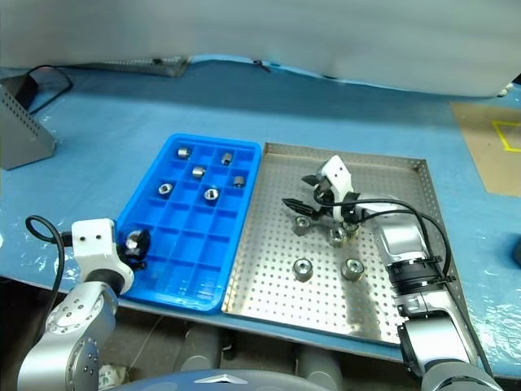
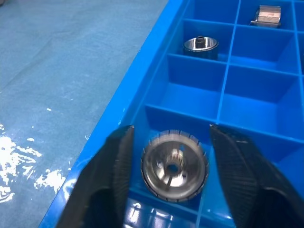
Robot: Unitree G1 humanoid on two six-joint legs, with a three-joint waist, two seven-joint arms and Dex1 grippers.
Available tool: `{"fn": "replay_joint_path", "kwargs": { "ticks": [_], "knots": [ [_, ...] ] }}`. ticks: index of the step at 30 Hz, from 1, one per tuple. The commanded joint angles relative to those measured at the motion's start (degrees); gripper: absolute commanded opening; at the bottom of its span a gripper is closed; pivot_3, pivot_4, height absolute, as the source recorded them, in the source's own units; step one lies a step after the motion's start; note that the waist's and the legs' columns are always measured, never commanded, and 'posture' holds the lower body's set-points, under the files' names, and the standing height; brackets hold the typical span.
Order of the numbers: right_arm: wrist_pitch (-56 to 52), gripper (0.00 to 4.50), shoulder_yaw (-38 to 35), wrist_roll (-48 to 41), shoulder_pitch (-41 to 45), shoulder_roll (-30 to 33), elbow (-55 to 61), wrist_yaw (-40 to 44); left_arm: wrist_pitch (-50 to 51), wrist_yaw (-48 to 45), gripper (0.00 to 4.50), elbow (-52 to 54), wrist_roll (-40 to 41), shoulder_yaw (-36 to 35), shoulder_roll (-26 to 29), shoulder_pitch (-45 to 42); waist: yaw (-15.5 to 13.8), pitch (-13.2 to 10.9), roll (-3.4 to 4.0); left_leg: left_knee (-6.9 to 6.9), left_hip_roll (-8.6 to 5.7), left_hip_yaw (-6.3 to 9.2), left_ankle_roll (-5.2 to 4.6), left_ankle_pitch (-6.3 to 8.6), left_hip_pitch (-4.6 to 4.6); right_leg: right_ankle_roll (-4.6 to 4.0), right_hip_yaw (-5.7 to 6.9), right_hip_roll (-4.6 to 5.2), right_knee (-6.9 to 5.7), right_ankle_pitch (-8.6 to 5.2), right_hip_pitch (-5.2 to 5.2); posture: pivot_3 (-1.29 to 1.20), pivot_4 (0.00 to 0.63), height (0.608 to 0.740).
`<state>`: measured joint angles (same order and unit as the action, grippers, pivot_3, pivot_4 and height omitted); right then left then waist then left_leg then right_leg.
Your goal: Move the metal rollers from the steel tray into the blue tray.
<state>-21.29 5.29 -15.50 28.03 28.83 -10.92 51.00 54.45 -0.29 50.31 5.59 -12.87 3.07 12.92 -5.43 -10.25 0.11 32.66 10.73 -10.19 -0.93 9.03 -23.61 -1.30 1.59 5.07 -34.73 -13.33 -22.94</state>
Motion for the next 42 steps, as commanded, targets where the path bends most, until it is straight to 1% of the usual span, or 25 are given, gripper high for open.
{"fn": "replay_joint_path", "kwargs": {
  "ticks": [1,2,3,4,6,7,9,11,12,13,15,17,18,19,22,25,28,30,34,37,40,42],
  "knots": [
    [0.1,4.50,-2.0,-0.4,-0.1,0.7,3.0,-0.6,-0.8,0.1,4.01,-0.8,0.6,-1.6,0.6,-2.9,0.0,0.0,0.00,0.00,0.00,0.00,0.02,-0.01,0.01,0.03,-0.01,0.00,0.00,0.02,-0.01,0.05,0.150,0.740],
    [0.1,4.50,-2.3,-0.4,-0.2,1.0,3.1,-0.8,-1.8,-0.5,4.35,-2.3,1.0,-1.9,1.2,-4.8,0.1,0.0,0.00,-0.02,0.01,0.00,0.05,-0.03,0.02,0.05,-0.01,-0.02,-0.01,0.03,-0.01,0.03,0.150,0.740],
    [-0.1,4.50,-2.8,-0.5,-0.3,1.2,3.4,-1.0,-3.3,-1.8,4.46,-4.4,2.6,-2.7,1.8,-8.1,0.0,0.0,0.00,-0.05,0.01,0.00,0.07,-0.04,0.06,0.06,-0.02,-0.03,-0.02,0.03,-0.01,0.03,0.150,0.740],
    [-0.2,4.50,-3.2,-0.6,-0.5,1.5,3.7,-1.3,-4.5,-3.3,4.46,-6.3,4.5,-3.5,2.1,-11.5,0.0,0.0,0.00,-0.10,0.01,0.00,0.11,-0.07,0.08,0.06,-0.02,-0.05,-0.04,0.04,-0.02,0.03,0.150,0.740],
    [-0.6,4.50,-4.2,-0.7,-0.9,2.2,4.3,-2.1,-8.2,-9.9,4.46,-11.5,8.8,-2.7,5.0,-18.6,-0.2,0.0,0.00,-0.15,0.02,0.01,0.18,-0.13,0.09,0.06,-0.02,-0.09,-0.07,0.05,-0.03,0.00,0.150,0.740],
    [-1.0,4.50,-5.3,-1.0,-1.4,2.7,5.1,-2.7,-9.3,-15.9,4.46,-16.2,11.7,-1.4,7.3,-24.2,-0.1,0.0,0.00,-0.16,0.01,0.01,0.18,-0.17,0.06,0.06,-0.01,-0.09,-0.09,0.05,-0.03,-0.03,0.150,0.740],
    [-1.8,4.50,-6.7,-1.5,-2.2,3.4,6.2,-3.5,-10.9,-24.0,4.46,-23.1,15.1,1.1,11.0,-31.0,-0.2,0.0,0.00,-0.12,-0.07,0.00,0.15,-0.19,0.06,0.06,-0.06,-0.07,-0.10,0.07,-0.01,-0.06,0.150,0.740],
    [-2.8,4.50,-8.1,-1.9,-3.3,4.1,7.5,-4.1,-14.3,-33.3,4.46,-30.4,15.7,6.0,15.4,-36.6,0.4,0.0,0.01,-0.08,-0.16,-0.05,0.07,-0.19,0.05,0.09,-0.20,-0.04,-0.07,0.11,-0.05,-0.10,0.150,0.740],
    [-3.5,4.50,-9.4,-2.1,-4.6,5.1,8.8,-4.5,-16.2,-39.4,4.46,-36.6,16.2,9.1,16.4,-41.6,0.8,0.1,0.03,-0.04,-0.24,-0.12,0.02,-0.15,0.07,0.09,-0.28,0.01,-0.07,0.12,-0.06,-0.10,0.150,0.740],
    [-4.0,4.50,-10.2,-2.2,-5.4,5.7,9.6,-4.8,-17.8,-43.6,4.46,-41.3,16.7,11.2,16.9,-45.0,1.0,0.1,0.04,-0.05,-0.28,-0.12,0.01,-0.16,0.05,0.09,-0.30,0.03,-0.05,0.12,-0.07,-0.16,0.150,0.740],
    [-5.8,4.50,-13.1,-2.9,-8.7,8.1,12.9,-5.1,-21.3,-52.5,4.46,-53.5,15.7,16.8,16.2,-53.8,0.9,0.1,0.04,-0.05,-0.31,-0.14,-0.06,-0.16,-0.01,0.10,-0.30,0.03,-0.06,0.11,-0.14,-0.22,0.150,0.740],
    [-7.8,4.50,-15.5,-3.9,-11.9,10.0,16.4,-5.6,-26.2,-59.1,4.46,-63.3,12.9,21.8,15.7,-59.5,1.5,0.1,0.07,-0.05,-0.31,-0.18,-0.11,-0.18,-0.03,0.09,-0.35,0.04,-0.05,0.12,-0.14,-0.26,0.150,0.740],
    [-8.4,4.50,-16.1,-4.2,-12.8,10.4,17.5,-5.9,-28.7,-61.1,4.46,-66.4,11.9,23.1,15.6,-60.9,1.8,0.1,0.08,0.00,-0.33,-0.19,-0.15,-0.21,-0.03,0.10,-0.37,0.06,-0.06,0.12,-0.14,-0.29,0.150,0.740],
    [-9.3,4.50,-17.4,-4.6,-14.5,11.0,19.2,-6.4,-30.7,-62.9,4.46,-70.9,11.0,24.4,14.5,-63.0,2.9,0.1,0.09,-0.02,-0.34,-0.21,-0.24,-0.24,-0.03,0.09,-0.39,0.06,-0.03,0.12,-0.14,-0.29,0.150,0.740],
    [-11.7,4.50,-21.9,-5.6,-20.3,12.0,24.7,-8.4,-36.4,-69.3,4.46,-82.7,7.5,29.2,11.0,-67.8,4.2,0.1,0.14,-0.02,-0.29,-0.27,-0.40,-0.15,0.02,0.10,-0.40,0.06,-0.04,0.12,-0.13,-0.38,0.150,0.740],
    [-13.9,4.50,-25.7,-6.9,-24.8,12.3,29.2,-10.0,-42.7,-75.1,4.46,-90.7,3.2,33.4,9.2,-70.0,5.8,0.1,0.18,-0.02,-0.19,-0.30,-0.40,-0.15,0.08,0.10,-0.40,0.01,-0.05,0.12,-0.13,-0.44,0.150,0.740],
    [-15.9,4.50,-29.0,-8.1,-28.8,12.2,33.3,-11.2,-47.1,-77.4,4.46,-97.5,0.2,34.8,7.6,-72.1,6.9,0.1,0.19,0.00,-0.19,-0.30,-0.39,-0.15,0.10,0.10,-0.40,0.01,-0.07,0.13,-0.13,-0.50,0.150,0.740],
    [-16.8,4.50,-31.2,-8.8,-31.7,11.9,35.8,-12.2,-50.7,-77.3,4.46,-101.9,-2.7,36.1,6.5,-73.2,7.3,0.1,0.19,0.02,-0.18,-0.31,-0.39,-0.15,0.10,0.11,-0.38,0.02,-0.07,0.13,-0.10,-0.52,0.150,0.740],
    [-17.9,4.50,-33.3,-9.5,-34.6,10.9,38.8,-14.3,-56.2,-76.2,4.46,-107.5,-8.3,38.4,5.5,-73.9,8.1,0.1,0.19,0.12,-0.26,-0.30,-0.29,0.01,0.17,0.11,-0.38,0.08,0.00,0.13,0.07,-0.55,0.150,0.740],
    [-18.1,4.50,-33.6,-10.0,-35.3,10.5,39.9,-15.4,-58.5,-74.1,3.89,-110.1,-9.4,37.2,4.1,-73.8,8.4,0.1,0.19,0.13,-0.28,-0.30,-0.34,0.04,0.15,0.11,-0.38,0.10,0.02,0.13,0.08,-0.56,0.150,0.740],
    [-18.0,4.50,-33.1,-10.2,-35.0,10.4,39.7,-16.3,-57.6,-78.1,2.90,-109.3,-8.1,35.7,3.6,-73.1,8.7,0.1,0.19,0.14,-0.29,-0.30,-0.36,0.04,0.13,0.11,-0.34,0.12,0.02,0.13,0.09,-0.54,0.150,0.740],
    [-17.8,4.50,-32.1,-10.4,-34.1,10.5,39.1,-16.3,-56.7,-76.0,2.22,-108.7,-6.9,33.3,3.3,-73.7,8.9,0.1,0.20,0.14,-0.30,-0.30,-0.38,0.06,0.09,0.11,-0.31,0.15,0.05,0.13,0.08,-0.53,0.150,0.740]
  ]
}}
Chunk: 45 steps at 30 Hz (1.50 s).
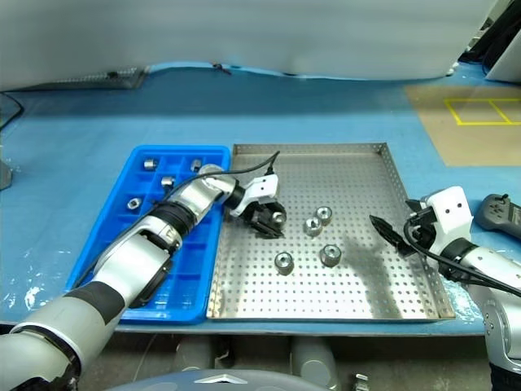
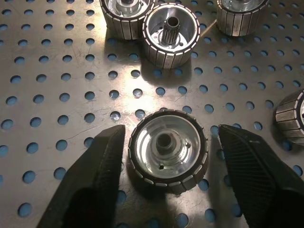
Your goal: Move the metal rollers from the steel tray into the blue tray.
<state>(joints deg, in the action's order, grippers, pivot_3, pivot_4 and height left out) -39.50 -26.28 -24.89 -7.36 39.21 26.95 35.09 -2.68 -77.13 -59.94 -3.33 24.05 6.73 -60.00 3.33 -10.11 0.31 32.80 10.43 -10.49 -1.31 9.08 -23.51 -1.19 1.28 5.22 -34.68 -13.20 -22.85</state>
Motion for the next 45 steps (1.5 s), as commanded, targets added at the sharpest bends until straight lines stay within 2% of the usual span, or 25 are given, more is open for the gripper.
{"fn": "replay_joint_path", "kwargs": {
  "ticks": [1,4,7,12,15,19,24,30,36,45],
  "knots": [
    [0.5,4.50,0.2,-1.0,2.0,0.3,0.8,-0.3,2.5,1.9,1.84,2.1,3.8,-5.9,-0.8,-1.5,0.2,0.0,-0.01,0.00,-0.02,0.00,-0.02,0.00,-0.03,0.00,0.00,0.01,0.00,0.00,-0.02,-0.51,0.150,0.740],
    [1.3,4.50,3.4,-0.4,5.3,0.5,-1.8,0.4,9.2,3.1,1.72,8.2,10.0,-12.9,0.1,-1.7,0.5,0.0,-0.02,0.07,-0.02,0.00,-0.08,-0.01,-0.08,-0.01,0.01,0.03,-0.03,0.00,-0.07,-0.46,0.150,0.740],
    [2.2,4.50,7.6,0.2,9.7,0.5,-5.2,1.7,15.3,9.8,1.72,17.2,12.9,-18.3,2.1,0.8,0.5,0.0,-0.02,0.09,0.00,0.02,-0.09,-0.02,-0.07,-0.02,0.02,0.02,-0.08,0.01,-0.08,-0.37,0.150,0.740],
    [4.7,4.50,15.8,1.9,18.6,-0.4,-12.7,4.9,21.8,30.7,1.72,35.6,10.7,-25.1,5.5,10.5,0.1,0.0,0.09,0.05,0.10,0.07,-0.19,-0.10,-0.06,-0.03,0.10,-0.06,-0.10,0.00,-0.07,-0.21,0.150,0.740],
    [7.1,4.50,20.8,3.5,24.6,-1.1,-18.5,8.0,26.8,37.6,1.72,49.0,8.7,-26.3,8.7,19.5,-0.8,0.0,0.07,0.06,0.16,0.11,-0.20,-0.10,-0.14,-0.04,0.16,-0.10,-0.08,0.00,-0.11,-0.14,0.150,0.740],
    [10.2,4.50,24.7,5.2,30.4,-2.2,-25.2,11.2,34.0,46.4,1.72,62.9,9.1,-30.2,10.2,26.9,-3.7,0.0,0.03,0.06,0.29,0.11,-0.18,-0.12,-0.38,-0.05,0.28,-0.13,-0.11,0.00,-0.31,-0.06,0.150,0.740],
    [13.0,4.50,28.5,7.1,33.4,-3.8,-29.3,14.1,42.1,49.9,1.72,77.7,12.3,-32.9,11.3,33.2,-7.2,0.0,0.03,0.13,0.30,0.10,-0.15,-0.15,-0.43,-0.08,0.35,-0.06,-0.11,-0.01,-0.22,-0.02,0.150,0.740],
    [15.1,4.50,30.1,8.3,34.6,-5.4,-32.6,15.6,53.4,52.9,1.72,92.4,15.5,-35.0,13.5,42.2,-7.7,0.0,0.02,0.16,0.28,0.10,0.05,-0.04,-0.39,-0.07,0.33,-0.04,-0.16,-0.01,-0.22,0.03,0.150,0.740],
    [16.7,4.50,30.0,9.2,35.4,-5.7,-35.1,16.7,61.8,57.5,1.72,101.7,16.9,-37.7,13.1,50.6,-7.5,0.0,0.01,0.03,0.32,0.12,0.20,-0.12,-0.30,-0.07,0.33,-0.09,-0.16,-0.01,-0.23,0.05,0.150,0.740],
    [17.4,4.50,29.4,9.7,35.3,-5.7,-35.5,16.5,61.3,60.9,1.72,97.9,16.5,-35.2,13.0,53.5,-7.6,0.0,-0.01,-0.06,0.31,0.14,0.29,-0.17,-0.22,-0.06,0.30,-0.12,-0.14,-0.01,-0.21,0.02,0.150,0.740]
  ]
}}
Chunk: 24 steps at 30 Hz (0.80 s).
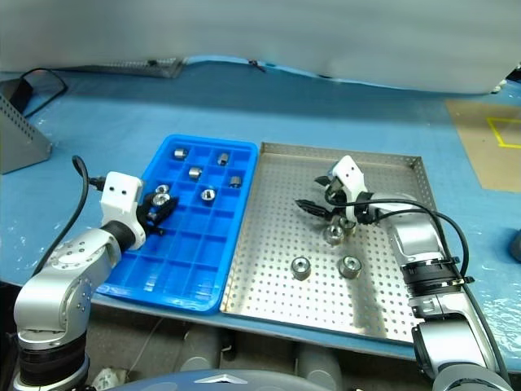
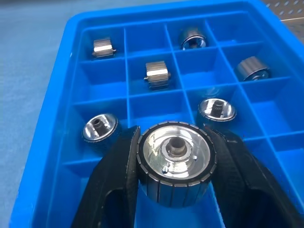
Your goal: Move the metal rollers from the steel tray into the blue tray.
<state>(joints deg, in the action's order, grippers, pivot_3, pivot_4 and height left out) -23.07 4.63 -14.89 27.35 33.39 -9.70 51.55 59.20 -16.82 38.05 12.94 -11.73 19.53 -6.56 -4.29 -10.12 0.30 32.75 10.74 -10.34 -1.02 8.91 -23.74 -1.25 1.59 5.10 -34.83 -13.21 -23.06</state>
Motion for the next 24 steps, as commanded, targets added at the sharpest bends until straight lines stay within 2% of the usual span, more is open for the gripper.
{"fn": "replay_joint_path", "kwargs": {
  "ticks": [1,2,6,9,12,15,18,20,24],
  "knots": [
    [0.9,4.50,-1.8,-0.4,0.3,0.2,1.5,-0.1,-0.6,0.5,1.72,-0.4,0.4,0.9,0.3,0.5,0.1,0.0,0.00,0.00,0.00,0.00,0.00,0.00,0.00,0.00,0.00,0.00,0.00,0.00,0.00,0.01,0.150,0.740],
    [0.8,4.50,-2.1,-0.5,0.1,0.4,1.8,-0.2,-0.7,0.3,1.72,-0.7,0.5,1.1,0.4,0.7,0.2,0.0,0.00,0.00,0.00,0.00,0.00,0.00,0.00,0.00,0.00,0.00,0.01,0.00,-0.01,0.01,0.150,0.740],
    [0.3,4.50,-3.1,-0.6,-1.4,1.2,3.2,-0.9,-1.2,-0.7,3.07,-2.8,1.4,1.5,1.3,-0.2,0.2,0.0,0.00,-0.05,0.01,0.00,0.00,0.00,0.00,0.00,-0.01,-0.02,0.03,0.00,-0.03,-0.03,0.150,0.740],
    [-0.6,4.50,-4.9,-1.0,-3.1,1.9,5.4,-1.9,-2.8,-6.0,4.02,-7.3,7.8,-0.5,0.0,-6.5,0.1,0.0,0.00,-0.04,-0.01,-0.01,0.02,-0.02,0.00,0.00,-0.01,-0.02,0.00,0.00,-0.02,-0.07,0.150,0.740],
    [-2.4,4.50,-7.6,-1.8,-6.1,3.1,9.3,-3.4,-6.8,-16.8,4.02,-12.2,14.2,0.7,2.5,-13.8,0.2,0.0,-0.01,-0.01,-0.03,-0.02,0.03,-0.05,0.01,-0.02,-0.05,-0.01,-0.02,0.03,0.01,-0.16,0.150,0.740],
    [-4.3,4.50,-11.2,-2.5,-10.4,4.6,14.3,-5.7,-10.2,-28.4,4.02,-18.4,17.6,5.9,5.7,-20.6,0.7,0.0,0.01,-0.04,-0.08,-0.06,0.02,-0.05,0.10,-0.04,-0.17,-0.02,0.01,0.05,0.04,-0.24,0.150,0.740],
    [-6.8,4.50,-15.7,-3.4,-16.1,5.4,20.0,-8.3,-12.8,-38.6,4.02,-25.9,19.3,12.0,6.3,-26.9,2.0,0.1,0.08,-0.12,-0.14,-0.20,-0.01,-0.03,0.21,-0.03,-0.31,0.00,0.05,0.05,0.04,-0.37,0.150,0.740],
    [-8.5,4.50,-19.4,-4.3,-20.6,5.6,24.2,-10.1,-14.6,-45.8,4.02,-31.6,18.9,17.0,6.3,-30.8,2.8,0.1,0.08,-0.15,-0.12,-0.25,-0.02,-0.03,0.21,-0.03,-0.33,-0.01,0.06,0.05,0.01,-0.42,0.150,0.740],
    [-10.9,4.50,-24.8,-5.2,-27.7,5.4,30.5,-12.9,-23.4,-57.5,4.02,-44.7,13.0,27.8,4.5,-36.9,5.1,0.1,0.09,-0.26,-0.08,-0.45,-0.03,-0.04,0.36,-0.02,-0.47,-0.03,0.07,0.05,0.00,-0.49,0.150,0.740]
  ]
}}
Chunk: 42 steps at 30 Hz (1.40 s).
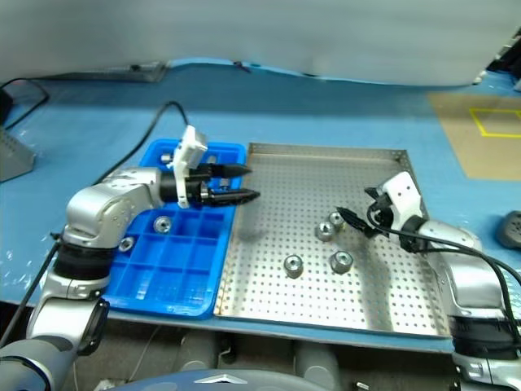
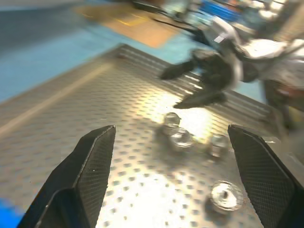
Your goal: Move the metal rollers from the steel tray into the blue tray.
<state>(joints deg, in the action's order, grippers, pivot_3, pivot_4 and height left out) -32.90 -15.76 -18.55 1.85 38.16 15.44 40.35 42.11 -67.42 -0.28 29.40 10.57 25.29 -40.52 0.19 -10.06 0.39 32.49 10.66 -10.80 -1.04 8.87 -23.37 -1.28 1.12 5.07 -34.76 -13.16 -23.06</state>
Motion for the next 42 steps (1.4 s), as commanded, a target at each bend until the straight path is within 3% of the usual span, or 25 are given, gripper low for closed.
{"fn": "replay_joint_path", "kwargs": {
  "ticks": [1,7,16,19,22,24,25,32,37,42],
  "knots": [
    [-1.5,4.50,-5.1,-1.7,-3.0,0.6,6.2,-2.2,-8.1,-8.3,4.02,-8.8,-4.5,6.7,-1.8,-4.0,1.2,0.0,0.01,-0.03,-0.01,-0.07,0.00,0.01,0.07,0.00,-0.06,0.00,0.01,0.00,0.02,-0.51,0.150,0.740],
    [-4.3,4.50,-10.4,-3.7,-10.2,-0.9,13.6,-5.6,-19.9,-17.4,4.02,-23.0,-13.2,16.2,-7.5,-9.5,4.3,0.0,0.01,-0.02,0.01,-0.28,-0.06,0.06,0.20,0.09,-0.24,-0.01,0.03,-0.01,0.02,-0.61,0.150,0.740],
    [-5.8,4.50,-12.7,-5.6,-14.5,-2.0,17.9,-8.3,-31.3,-21.4,4.02,-27.3,-23.2,22.5,-7.9,-6.1,8.4,0.0,0.01,0.10,-0.01,-0.30,-0.31,0.21,0.02,0.13,-0.17,0.03,0.18,-0.03,0.03,-0.64,0.150,0.740],
    [-5.9,4.50,-12.2,-5.8,-13.7,-1.7,17.4,-8.5,-31.5,-20.8,3.44,-27.5,-23.7,21.5,-7.9,-4.9,9.3,0.0,0.01,0.21,0.00,-0.29,-0.36,0.25,-0.03,0.14,-0.12,0.03,0.18,-0.04,0.04,-0.62,0.150,0.740],
    [-5.9,4.50,-10.9,-5.8,-11.8,-1.2,16.3,-8.5,-30.9,-20.4,2.45,-26.9,-23.7,20.5,-7.6,-4.2,9.9,0.0,0.01,0.31,-0.02,-0.25,-0.37,0.26,-0.09,0.15,-0.04,0.09,0.17,-0.04,0.09,-0.60,0.150,0.740],
    [-5.8,4.50,-10.0,-5.7,-10.5,-0.9,15.3,-8.2,-30.3,-19.9,1.80,-26.2,-23.4,19.6,-7.4,-3.8,10.1,0.0,0.01,0.36,-0.05,-0.25,-0.41,0.28,-0.09,0.15,-0.04,0.13,0.17,-0.04,0.12,-0.60,0.150,0.740],
    [-5.7,4.50,-9.7,-5.6,-10.0,-0.8,14.9,-7.9,-29.5,-19.5,1.72,-25.7,-23.1,19.0,-7.4,-3.6,10.1,0.0,0.01,0.40,-0.05,-0.25,-0.43,0.29,-0.10,0.14,-0.03,0.14,0.17,-0.04,0.14,-0.57,0.150,0.740],
    [-4.1,4.50,-4.0,-4.8,-3.4,0.6,8.5,-5.2,-13.1,-11.9,1.72,-14.7,-13.2,6.4,-6.2,-1.9,9.8,0.0,-0.01,0.50,-0.05,-0.20,-0.50,0.33,-0.18,0.10,0.07,0.20,0.10,-0.02,0.13,-0.41,0.150,0.740],
    [-0.1,4.50,4.4,-2.4,8.4,0.9,-2.2,-0.8,-6.5,1.7,1.72,0.7,-10.5,-2.4,-4.7,6.1,9.2,0.0,0.02,0.49,-0.01,-0.12,-0.50,0.32,-0.15,0.08,0.16,0.19,0.04,-0.01,0.14,-0.27,0.150,0.740],
    [4.3,4.50,12.2,-0.2,20.8,-0.7,-13.8,5.4,0.7,14.1,1.72,16.4,-8.0,-10.5,-2.5,16.5,5.4,0.0,0.02,0.47,0.15,-0.05,-0.42,0.26,-0.17,0.06,0.22,0.08,-0.04,0.00,0.09,-0.11,0.150,0.740]
  ]
}}
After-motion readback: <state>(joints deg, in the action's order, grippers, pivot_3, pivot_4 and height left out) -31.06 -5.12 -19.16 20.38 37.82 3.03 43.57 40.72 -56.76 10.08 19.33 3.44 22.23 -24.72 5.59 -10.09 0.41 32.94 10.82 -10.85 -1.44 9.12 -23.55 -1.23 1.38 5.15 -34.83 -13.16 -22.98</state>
